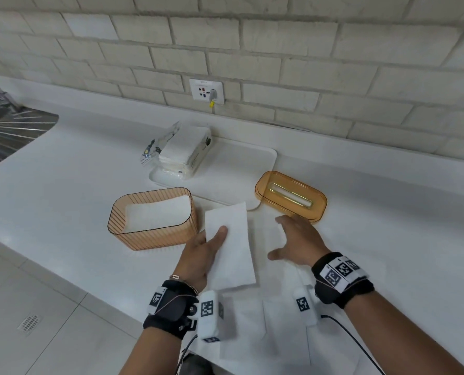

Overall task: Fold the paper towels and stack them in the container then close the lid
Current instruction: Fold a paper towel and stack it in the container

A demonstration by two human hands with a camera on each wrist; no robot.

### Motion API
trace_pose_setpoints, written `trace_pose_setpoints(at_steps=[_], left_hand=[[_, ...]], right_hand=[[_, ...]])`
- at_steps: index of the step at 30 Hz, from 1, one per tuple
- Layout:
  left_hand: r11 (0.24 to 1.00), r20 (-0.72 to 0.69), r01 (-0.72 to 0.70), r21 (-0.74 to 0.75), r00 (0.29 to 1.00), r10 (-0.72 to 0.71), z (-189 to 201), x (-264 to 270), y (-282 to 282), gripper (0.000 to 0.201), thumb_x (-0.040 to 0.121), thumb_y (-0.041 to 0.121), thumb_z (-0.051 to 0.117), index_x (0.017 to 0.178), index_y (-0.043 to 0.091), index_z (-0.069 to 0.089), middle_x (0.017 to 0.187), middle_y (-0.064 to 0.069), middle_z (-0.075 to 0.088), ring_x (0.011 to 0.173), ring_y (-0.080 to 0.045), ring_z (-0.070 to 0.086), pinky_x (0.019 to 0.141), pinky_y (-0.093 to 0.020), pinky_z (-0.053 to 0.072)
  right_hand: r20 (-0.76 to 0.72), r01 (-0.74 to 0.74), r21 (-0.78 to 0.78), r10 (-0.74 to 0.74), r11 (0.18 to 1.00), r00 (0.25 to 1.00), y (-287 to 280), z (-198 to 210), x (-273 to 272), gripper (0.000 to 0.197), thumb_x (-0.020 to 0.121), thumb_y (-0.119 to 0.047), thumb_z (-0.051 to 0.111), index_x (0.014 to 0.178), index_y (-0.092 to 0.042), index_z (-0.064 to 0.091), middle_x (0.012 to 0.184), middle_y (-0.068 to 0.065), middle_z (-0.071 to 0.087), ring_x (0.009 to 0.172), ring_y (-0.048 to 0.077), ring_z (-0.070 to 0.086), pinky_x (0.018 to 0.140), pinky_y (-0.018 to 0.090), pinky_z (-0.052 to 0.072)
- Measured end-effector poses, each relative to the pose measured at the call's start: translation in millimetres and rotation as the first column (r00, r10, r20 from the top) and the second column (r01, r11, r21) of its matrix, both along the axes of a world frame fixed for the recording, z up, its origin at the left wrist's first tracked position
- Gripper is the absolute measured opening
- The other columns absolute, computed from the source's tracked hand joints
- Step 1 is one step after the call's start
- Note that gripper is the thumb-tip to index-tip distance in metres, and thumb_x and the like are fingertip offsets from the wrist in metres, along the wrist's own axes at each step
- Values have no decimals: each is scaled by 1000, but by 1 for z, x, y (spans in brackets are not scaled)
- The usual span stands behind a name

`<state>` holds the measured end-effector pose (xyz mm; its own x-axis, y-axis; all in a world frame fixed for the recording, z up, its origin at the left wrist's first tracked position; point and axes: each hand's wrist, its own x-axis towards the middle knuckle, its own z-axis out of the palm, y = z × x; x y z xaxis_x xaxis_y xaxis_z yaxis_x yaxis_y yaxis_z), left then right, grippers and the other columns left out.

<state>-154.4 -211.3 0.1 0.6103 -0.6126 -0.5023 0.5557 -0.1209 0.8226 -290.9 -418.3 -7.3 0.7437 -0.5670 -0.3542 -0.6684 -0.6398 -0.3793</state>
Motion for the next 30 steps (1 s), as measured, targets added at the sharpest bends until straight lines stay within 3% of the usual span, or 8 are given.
trace_pose_setpoints(at_steps=[5, 10, 16, 20, 23, 25, 27, 30], left_hand=[[992, -63, 118, -48, 991, -121, -6, -10, 15, 45, 85, 25, 81, 118, -4, 72, 117, -25, 76, 102, -40, 75, 86, -49, 61], [985, -75, 160, -61, 984, -165, -15, -26, 12, 45, 82, 24, 83, 115, -5, 75, 116, -26, 75, 100, -39, 74, 89, -50, 60], [979, 37, 176, -107, 984, -173, -18, -44, -3, 44, 79, 27, 89, 116, 6, 78, 125, -20, 73, 107, -35, 75, 93, -47, 61], [986, 187, 121, -111, 977, -99, -12, -45, -22, 48, 76, 37, 91, 119, 20, 79, 139, 5, 68, 118, -23, 71, 97, -45, 60], [989, 132, 56, -140, 990, -38, -6, -41, -33, 35, 83, 24, 87, 113, 7, 80, 122, -9, 77, 108, -30, 75, 88, -41, 62], [988, 112, 5, -151, 994, 12, 0, -37, -38, 27, 86, 18, 83, 108, 2, 80, 109, -15, 80, 100, -33, 76, 82, -39, 62], [981, 101, -47, -187, 993, 67, 4, -32, -43, 28, 87, 16, 83, 111, 3, 78, 110, -14, 80, 100, -32, 76, 83, -39, 62], [970, 81, -59, -235, 994, 80, 9, -23, -52, 31, 89, 10, 80, 119, 5, 74, 118, -16, 78, 111, -37, 73, 93, -46, 60]], right_hand=[[-5, 49, 185, -49, 982, 999, -8, 8, 17, 64, 66, -35, 99, 118, -25, 62, 105, -10, 68, 107, 14, 65, 97, 32, 54], [148, 74, 155, -97, 985, 984, -18, 7, 16, 14, 83, -31, 86, 92, -24, 77, 94, -10, 74, 95, 14, 70, 85, 29, 56], [335, 25, 556, -251, 831, 908, -18, 40, 0, 14, 89, -26, 84, 99, -18, 78, 90, -2, 79, 81, 11, 72, 75, 26, 57], [384, -94, 651, -220, 753, 897, -12, 63, -6, 9, 95, -11, 76, 103, -9, 78, 98, 7, 82, 87, 16, 77, 69, 21, 58], [409, -116, 632, -203, 766, 890, -13, 67, -7, 15, 98, -5, 69, 108, -9, 79, 100, 7, 82, 90, 20, 79, 77, 28, 62], [432, -110, 709, -306, 696, 848, -11, 67, -8, 23, 101, -22, 67, 119, -13, 77, 107, 7, 82, 98, 23, 78, 89, 35, 62], [435, -142, 791, -384, 595, 814, -8, 63, -10, 44, 97, -41, 61, 132, -16, 69, 119, 6, 79, 109, 22, 75, 97, 37, 59], [457, -188, 770, -321, 610, 829, 1, 55, -11, 45, 88, -26, 78, 132, -16, 69, 124, 5, 77, 116, 22, 74, 99, 40, 58]])
